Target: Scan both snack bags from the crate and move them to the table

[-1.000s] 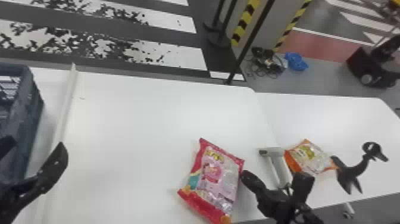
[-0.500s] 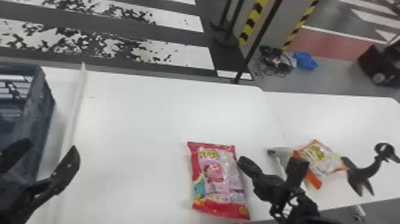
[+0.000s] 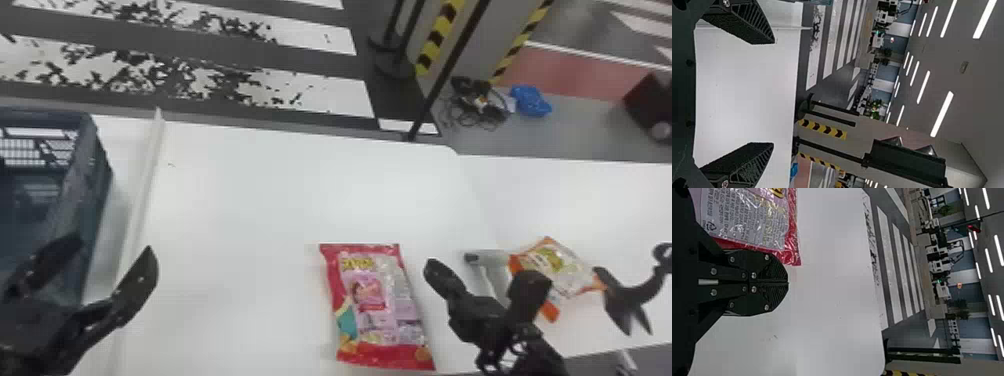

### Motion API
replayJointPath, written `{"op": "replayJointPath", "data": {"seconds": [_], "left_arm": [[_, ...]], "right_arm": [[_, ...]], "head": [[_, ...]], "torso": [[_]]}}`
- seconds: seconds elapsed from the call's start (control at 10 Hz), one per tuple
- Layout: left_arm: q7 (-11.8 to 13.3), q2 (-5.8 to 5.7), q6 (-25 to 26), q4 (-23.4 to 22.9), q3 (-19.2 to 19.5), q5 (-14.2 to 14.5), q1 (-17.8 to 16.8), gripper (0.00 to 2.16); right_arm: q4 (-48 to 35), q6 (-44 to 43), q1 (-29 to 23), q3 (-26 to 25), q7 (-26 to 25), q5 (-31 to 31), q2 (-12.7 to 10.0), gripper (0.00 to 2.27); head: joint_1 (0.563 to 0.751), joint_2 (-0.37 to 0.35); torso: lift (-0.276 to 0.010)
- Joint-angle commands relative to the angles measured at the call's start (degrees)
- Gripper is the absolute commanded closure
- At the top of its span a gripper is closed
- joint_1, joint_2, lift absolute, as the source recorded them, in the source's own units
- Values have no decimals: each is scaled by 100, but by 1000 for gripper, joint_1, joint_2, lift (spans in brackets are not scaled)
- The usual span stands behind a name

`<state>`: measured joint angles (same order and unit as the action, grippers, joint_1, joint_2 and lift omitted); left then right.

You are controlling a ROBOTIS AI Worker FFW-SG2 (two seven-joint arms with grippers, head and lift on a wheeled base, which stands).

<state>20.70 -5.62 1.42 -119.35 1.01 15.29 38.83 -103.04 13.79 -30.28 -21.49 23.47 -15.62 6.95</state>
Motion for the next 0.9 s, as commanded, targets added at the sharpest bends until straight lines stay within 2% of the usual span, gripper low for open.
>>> {"op": "replayJointPath", "data": {"seconds": [0.0, 0.2, 0.3, 0.6, 0.8], "left_arm": [[-5, 0, -41, 0, -75, 0, -16, 66], [4, 9, -93, 44, -198, 0, -95, 66], [-5, 26, -93, 53, -251, -8, -113, 66], [-5, 9, -128, 88, -374, -35, -113, 66], [-5, -9, -128, 53, -356, -52, -69, 66]], "right_arm": [[-893, -100, -611, -312, 0, -319, -177, 2034], [-1728, 111, -1270, -470, 254, -1005, -546, 2034], [-1789, 340, -1349, -347, 360, -1102, -700, 2034], [-1622, 305, -1446, 303, 421, -1031, -700, 2037], [-1288, 305, -1226, 400, 421, -943, -700, 2037]], "head": [[695, -302], [695, -338], [695, -334], [695, -281], [695, -241]], "torso": [[-87], [-87], [-87], [-87], [-87]]}}
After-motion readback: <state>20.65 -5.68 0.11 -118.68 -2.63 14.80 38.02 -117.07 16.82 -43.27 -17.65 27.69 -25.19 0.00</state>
